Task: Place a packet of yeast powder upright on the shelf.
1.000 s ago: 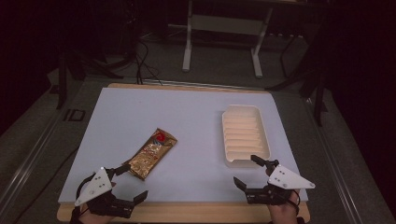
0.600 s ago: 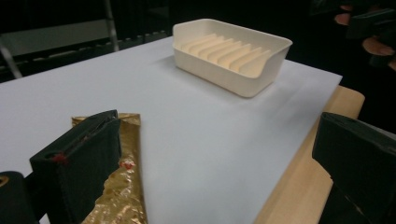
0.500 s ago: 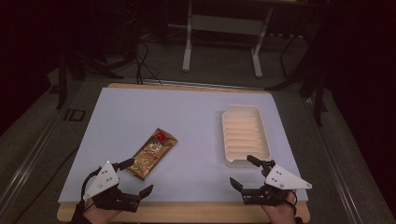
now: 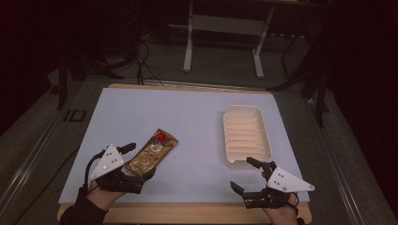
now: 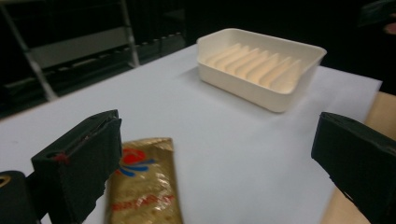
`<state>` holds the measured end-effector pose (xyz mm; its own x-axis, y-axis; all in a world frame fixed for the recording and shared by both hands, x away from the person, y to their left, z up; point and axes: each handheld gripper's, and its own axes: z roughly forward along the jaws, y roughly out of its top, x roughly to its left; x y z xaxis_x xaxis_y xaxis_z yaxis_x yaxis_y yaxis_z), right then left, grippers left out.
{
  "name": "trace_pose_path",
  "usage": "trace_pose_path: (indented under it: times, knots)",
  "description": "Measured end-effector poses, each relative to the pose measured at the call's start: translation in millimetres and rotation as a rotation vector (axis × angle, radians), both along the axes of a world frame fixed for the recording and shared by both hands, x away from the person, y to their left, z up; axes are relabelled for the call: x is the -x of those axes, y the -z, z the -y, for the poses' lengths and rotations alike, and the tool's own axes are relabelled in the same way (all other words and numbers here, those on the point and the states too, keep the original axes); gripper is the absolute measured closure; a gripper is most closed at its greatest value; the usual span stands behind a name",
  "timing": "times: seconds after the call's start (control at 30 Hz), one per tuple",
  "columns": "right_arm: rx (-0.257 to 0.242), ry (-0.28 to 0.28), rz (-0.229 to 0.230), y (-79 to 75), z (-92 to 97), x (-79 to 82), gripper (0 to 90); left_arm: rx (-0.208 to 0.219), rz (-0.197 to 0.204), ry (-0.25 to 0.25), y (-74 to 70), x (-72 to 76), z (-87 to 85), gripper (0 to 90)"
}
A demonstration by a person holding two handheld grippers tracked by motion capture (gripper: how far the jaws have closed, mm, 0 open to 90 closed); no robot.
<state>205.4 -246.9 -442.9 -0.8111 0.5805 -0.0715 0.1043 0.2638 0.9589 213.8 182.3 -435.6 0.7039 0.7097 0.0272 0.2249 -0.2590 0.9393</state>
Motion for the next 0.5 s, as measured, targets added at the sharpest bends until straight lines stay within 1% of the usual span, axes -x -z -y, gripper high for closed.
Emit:
trace_pose_path:
  times: [0.1,0.23,0.27,0.4,0.43,0.5]
  knots:
    - [0.004,-0.005,0.003,0.1,-0.6,0.4,10.9,0.001,0.001,0.012,-6.3,-5.6,2.5,3.5]
    - [0.006,-0.002,0.001,0.1,-0.7,0.4,10.9,-0.008,0.015,0.011,-13.6,-14.4,2.7,3.9]
    - [0.005,-0.001,0.001,0.2,-0.5,0.4,10.9,-0.003,0.014,0.014,-15.0,-16.6,2.7,3.9]
    - [0.003,0.002,-0.006,0.1,0.0,-0.1,10.9,0.002,0.018,0.018,-18.0,-26.5,3.8,4.4]
    - [0.005,0.004,-0.005,0.2,0.0,-0.1,11.0,0.001,0.017,0.014,-18.1,-29.2,4.2,4.4]
    - [0.004,0.001,-0.007,0.2,0.0,-0.1,11.1,0.009,0.011,0.022,-17.6,-34.6,5.7,4.4]
